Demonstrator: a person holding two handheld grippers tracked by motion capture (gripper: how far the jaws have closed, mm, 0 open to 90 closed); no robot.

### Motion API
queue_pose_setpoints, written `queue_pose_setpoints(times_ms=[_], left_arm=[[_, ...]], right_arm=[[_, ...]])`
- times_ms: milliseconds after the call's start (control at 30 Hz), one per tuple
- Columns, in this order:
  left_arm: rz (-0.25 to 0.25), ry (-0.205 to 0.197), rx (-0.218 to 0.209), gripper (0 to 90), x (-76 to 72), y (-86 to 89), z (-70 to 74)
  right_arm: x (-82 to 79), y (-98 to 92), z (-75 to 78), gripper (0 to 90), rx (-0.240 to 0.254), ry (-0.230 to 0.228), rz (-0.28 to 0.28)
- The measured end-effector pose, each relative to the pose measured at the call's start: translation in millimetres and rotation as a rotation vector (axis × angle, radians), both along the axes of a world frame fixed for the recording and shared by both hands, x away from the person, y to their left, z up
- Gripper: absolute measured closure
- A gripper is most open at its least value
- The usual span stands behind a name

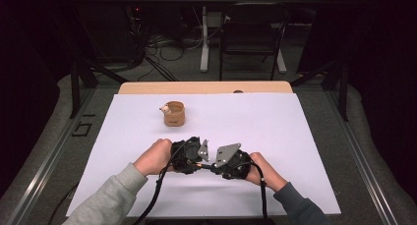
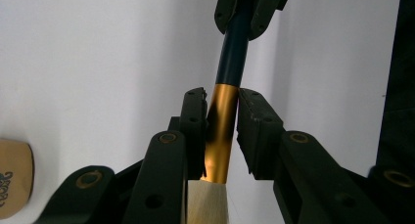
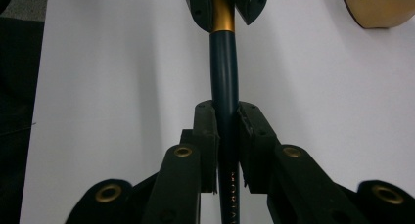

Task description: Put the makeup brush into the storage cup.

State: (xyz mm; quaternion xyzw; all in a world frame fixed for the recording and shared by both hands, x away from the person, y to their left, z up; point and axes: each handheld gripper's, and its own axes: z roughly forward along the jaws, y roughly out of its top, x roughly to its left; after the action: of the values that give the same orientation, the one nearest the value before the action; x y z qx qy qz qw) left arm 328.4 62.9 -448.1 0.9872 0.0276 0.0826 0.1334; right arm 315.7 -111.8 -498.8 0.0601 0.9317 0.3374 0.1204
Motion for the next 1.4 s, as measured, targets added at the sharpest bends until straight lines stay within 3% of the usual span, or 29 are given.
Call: queue_pose_setpoints(times_ms=[100, 267, 333, 400, 567, 633, 867, 1067, 1267, 1400], left_arm=[[0.007, 0.004, -0.006, 70.8, 1.1, 1.6, 1.0], [0.05, 0.017, -0.03, 53.8, 2.8, 8.1, 2.1], [0.073, 0.028, -0.053, 46.0, 3.9, 12.2, 2.7], [0.14, 0.03, -0.099, 36.4, 6.1, 19.6, 3.7], [0.204, 0.023, -0.178, 19.9, 7.1, 34.3, 5.7], [0.23, 0.007, -0.199, 17.6, 5.9, 39.6, 5.0], [0.29, 0.028, -0.253, 8.5, 5.2, 53.1, -0.5], [0.339, 0.023, -0.286, 3.8, 2.2, 61.5, -7.0], [0.364, -0.012, -0.308, 0.4, -6.5, 64.6, -15.1], [0.406, -0.017, -0.363, 0.2, -7.2, 71.8, -21.9]], right_arm=[[-0.5, -1.4, 0.5, 80.0, 0.014, 0.006, -0.004], [-1.1, -2.8, -0.6, 80.1, 0.014, 0.006, 0.007], [-1.3, -2.6, -1.1, 80.1, 0.014, 0.007, 0.007], [-1.1, -2.3, -1.7, 80.1, 0.022, 0.012, 0.0], [1.1, -6.1, -1.8, 80.1, 0.046, 0.018, -0.021], [1.6, -7.7, -2.2, 80.1, 0.055, 0.022, -0.031], [2.0, -10.3, -2.9, 80.0, 0.062, 0.017, -0.056], [1.1, -11.3, -4.3, 80.0, 0.062, 0.017, -0.065], [-1.3, -10.7, -2.2, 80.0, 0.078, 0.011, -0.079], [-1.2, -11.8, -2.7, 80.0, 0.093, 0.013, -0.096]])
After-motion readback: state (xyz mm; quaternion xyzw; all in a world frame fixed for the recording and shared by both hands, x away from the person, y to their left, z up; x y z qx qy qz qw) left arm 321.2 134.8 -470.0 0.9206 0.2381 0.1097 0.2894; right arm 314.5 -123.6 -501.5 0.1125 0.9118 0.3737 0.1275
